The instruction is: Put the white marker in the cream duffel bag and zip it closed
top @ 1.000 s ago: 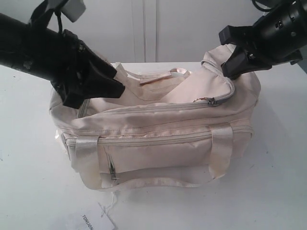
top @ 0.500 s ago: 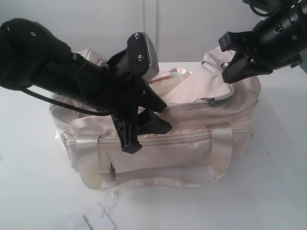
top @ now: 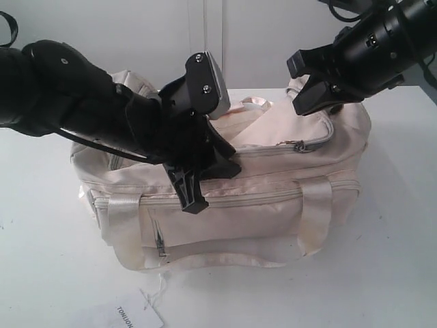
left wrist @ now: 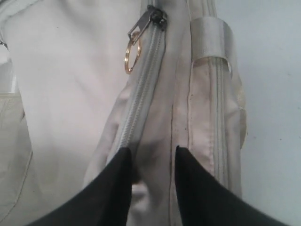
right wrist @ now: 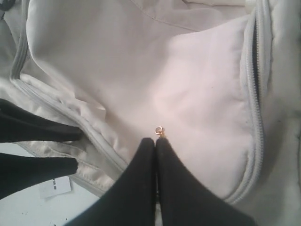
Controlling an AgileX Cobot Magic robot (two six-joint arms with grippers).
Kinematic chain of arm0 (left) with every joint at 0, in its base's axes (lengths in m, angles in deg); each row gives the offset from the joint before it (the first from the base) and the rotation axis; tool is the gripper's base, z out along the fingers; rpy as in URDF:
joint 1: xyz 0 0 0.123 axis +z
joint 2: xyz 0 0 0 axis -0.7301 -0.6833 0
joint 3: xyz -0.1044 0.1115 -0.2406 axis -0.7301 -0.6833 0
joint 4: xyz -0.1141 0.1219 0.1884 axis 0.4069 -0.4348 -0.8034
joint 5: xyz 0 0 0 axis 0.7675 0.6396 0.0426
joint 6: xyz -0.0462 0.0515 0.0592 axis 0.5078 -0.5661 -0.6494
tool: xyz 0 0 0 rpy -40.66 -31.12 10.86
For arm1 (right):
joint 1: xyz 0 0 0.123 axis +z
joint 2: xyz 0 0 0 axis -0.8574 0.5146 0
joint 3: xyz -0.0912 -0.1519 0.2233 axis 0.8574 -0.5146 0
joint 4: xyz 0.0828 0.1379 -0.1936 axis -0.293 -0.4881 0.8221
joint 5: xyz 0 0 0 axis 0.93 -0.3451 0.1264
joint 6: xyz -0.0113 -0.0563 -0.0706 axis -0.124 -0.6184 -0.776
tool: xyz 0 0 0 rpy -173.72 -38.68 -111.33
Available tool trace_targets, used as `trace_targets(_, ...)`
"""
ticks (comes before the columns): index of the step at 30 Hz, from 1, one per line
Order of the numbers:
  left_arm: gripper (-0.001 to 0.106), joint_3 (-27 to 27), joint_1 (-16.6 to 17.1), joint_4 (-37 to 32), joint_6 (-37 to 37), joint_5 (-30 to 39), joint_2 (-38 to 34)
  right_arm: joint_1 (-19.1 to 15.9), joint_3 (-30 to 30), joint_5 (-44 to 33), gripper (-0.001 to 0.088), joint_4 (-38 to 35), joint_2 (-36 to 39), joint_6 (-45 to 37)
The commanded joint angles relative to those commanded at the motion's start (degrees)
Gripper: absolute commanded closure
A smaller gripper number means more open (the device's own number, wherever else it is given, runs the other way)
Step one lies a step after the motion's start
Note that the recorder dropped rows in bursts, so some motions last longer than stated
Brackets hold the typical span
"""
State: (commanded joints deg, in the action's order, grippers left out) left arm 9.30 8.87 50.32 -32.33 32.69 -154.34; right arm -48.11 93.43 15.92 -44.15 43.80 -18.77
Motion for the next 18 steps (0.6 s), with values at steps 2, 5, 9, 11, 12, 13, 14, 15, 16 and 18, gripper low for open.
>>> trace_targets(2, 0.060, 0.00, 0.00, 0.00, -1.75, 0.00, 1.25, 0.00, 0.00, 0.29, 0.0868, 0.00, 0.00, 0.00)
trace_targets(5, 0.053, 0.00, 0.00, 0.00, -4.39, 0.00, 1.71, 0.00, 0.00, 0.55, 0.0868, 0.00, 0.00, 0.00)
trace_targets(9, 0.048, 0.00, 0.00, 0.00, -6.36, 0.15, -0.86, 0.00, 0.00, 0.54, 0.0868, -0.21, 0.00, 0.00)
trace_targets(11, 0.047, 0.00, 0.00, 0.00, -7.74, -0.67, -2.51, 0.00, 0.00, 0.54, 0.0867, -0.30, 0.00, 0.00)
trace_targets(12, 0.047, 0.00, 0.00, 0.00, -8.22, -1.17, -3.15, 0.00, 0.00, 0.54, 0.0867, -0.30, 0.00, 0.00)
trace_targets(13, 0.047, 0.00, 0.00, 0.00, -9.00, -1.91, -3.88, 0.00, 0.00, 0.54, 0.0867, -0.30, 0.00, 0.00)
trace_targets(14, 0.047, 0.00, 0.00, 0.00, -9.40, -2.72, -4.46, 0.00, 0.00, 0.54, 0.0867, -0.30, 0.00, 0.00)
trace_targets(15, 0.047, 0.00, 0.00, 0.00, -9.52, -3.42, -4.93, 0.00, 0.00, 0.54, 0.0867, -0.30, 0.00, 0.00)
trace_targets(16, 0.047, 0.00, 0.00, 0.00, -9.52, -3.83, -5.21, 0.00, 0.00, 0.54, 0.0867, -0.30, 0.00, 0.00)
trace_targets(18, 0.048, 0.00, 0.00, 0.00, -9.60, -3.74, -5.47, 0.00, 0.00, 0.54, 0.0860, -0.30, 0.00, 0.00)
